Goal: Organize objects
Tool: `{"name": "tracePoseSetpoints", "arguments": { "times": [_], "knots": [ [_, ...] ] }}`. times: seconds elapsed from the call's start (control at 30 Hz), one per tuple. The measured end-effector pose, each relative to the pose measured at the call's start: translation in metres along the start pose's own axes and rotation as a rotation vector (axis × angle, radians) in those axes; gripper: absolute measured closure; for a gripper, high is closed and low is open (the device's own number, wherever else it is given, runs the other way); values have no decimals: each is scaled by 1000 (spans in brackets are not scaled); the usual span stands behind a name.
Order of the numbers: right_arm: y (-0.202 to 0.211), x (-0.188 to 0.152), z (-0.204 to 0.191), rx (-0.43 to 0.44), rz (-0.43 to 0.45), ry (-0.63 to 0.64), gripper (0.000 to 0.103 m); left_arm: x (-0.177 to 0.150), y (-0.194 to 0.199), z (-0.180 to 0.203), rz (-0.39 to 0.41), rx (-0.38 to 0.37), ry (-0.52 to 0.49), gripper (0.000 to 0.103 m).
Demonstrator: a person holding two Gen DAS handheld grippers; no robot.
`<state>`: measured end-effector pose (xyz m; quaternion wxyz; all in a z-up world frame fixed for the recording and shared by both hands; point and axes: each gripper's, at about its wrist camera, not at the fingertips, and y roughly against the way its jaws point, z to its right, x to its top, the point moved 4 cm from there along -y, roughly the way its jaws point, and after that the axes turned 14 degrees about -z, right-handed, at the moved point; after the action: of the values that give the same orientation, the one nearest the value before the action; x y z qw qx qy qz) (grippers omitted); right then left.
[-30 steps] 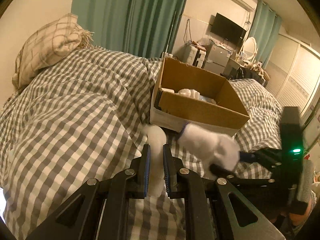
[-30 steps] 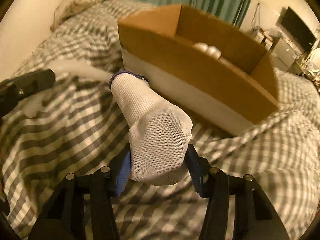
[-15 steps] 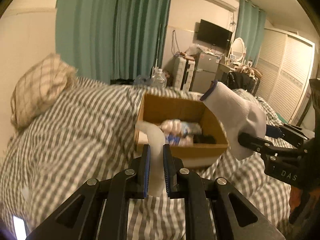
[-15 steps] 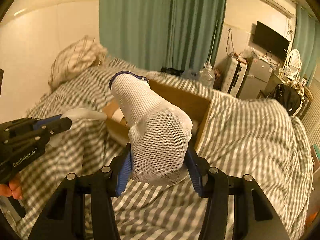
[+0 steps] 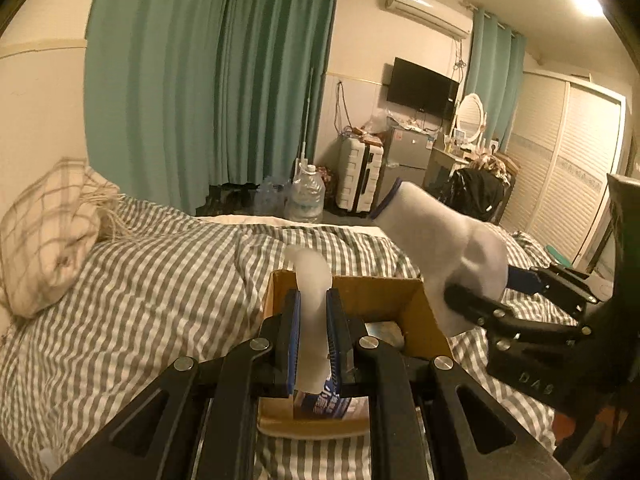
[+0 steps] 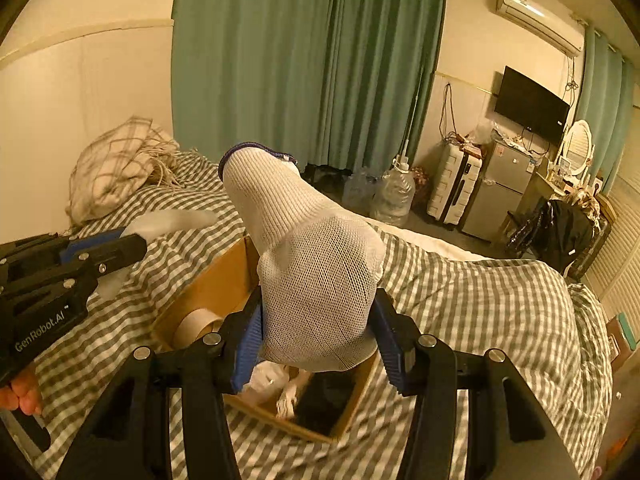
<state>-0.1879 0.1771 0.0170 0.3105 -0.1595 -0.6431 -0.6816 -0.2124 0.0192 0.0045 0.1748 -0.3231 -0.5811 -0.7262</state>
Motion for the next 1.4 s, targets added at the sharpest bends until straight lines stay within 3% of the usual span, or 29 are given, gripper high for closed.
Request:
{"name": "tracePoseSetpoints", "arguments": {
  "times": [0.33,0.47,0.5,0.53,0.6,0.77,0.83,0.9,1.13,1.23,1.4],
  "knots": [
    [-68,-10,11,67,-99,-48,49,-10,-57,9,-82,-12,-42,88],
    [-59,-15,24,80,-64,-89,32,-16,-58,15,-93,-17,-43,76],
    [-54,-16,26,84,-56,-101,31,-17,-56,18,-95,-15,-47,66],
    [-49,-17,29,90,-51,-111,31,-17,-53,21,-96,-7,-51,46],
    [-33,-19,35,86,-35,-129,30,-18,-39,25,-72,25,-55,31],
    [17,-29,40,39,9,-145,24,-18,3,30,-27,43,-47,22],
    [43,-34,40,19,34,-147,23,-17,30,34,19,51,-41,10],
    [72,-40,41,-3,68,-149,19,-16,57,38,65,59,-33,6],
    [151,-63,37,-80,171,-191,1,-27,126,41,136,82,0,0],
    [173,-76,35,-91,221,-214,0,-39,147,43,167,112,13,0],
    [180,-94,40,-114,234,-254,0,-62,162,43,234,137,38,0]
  ]
}}
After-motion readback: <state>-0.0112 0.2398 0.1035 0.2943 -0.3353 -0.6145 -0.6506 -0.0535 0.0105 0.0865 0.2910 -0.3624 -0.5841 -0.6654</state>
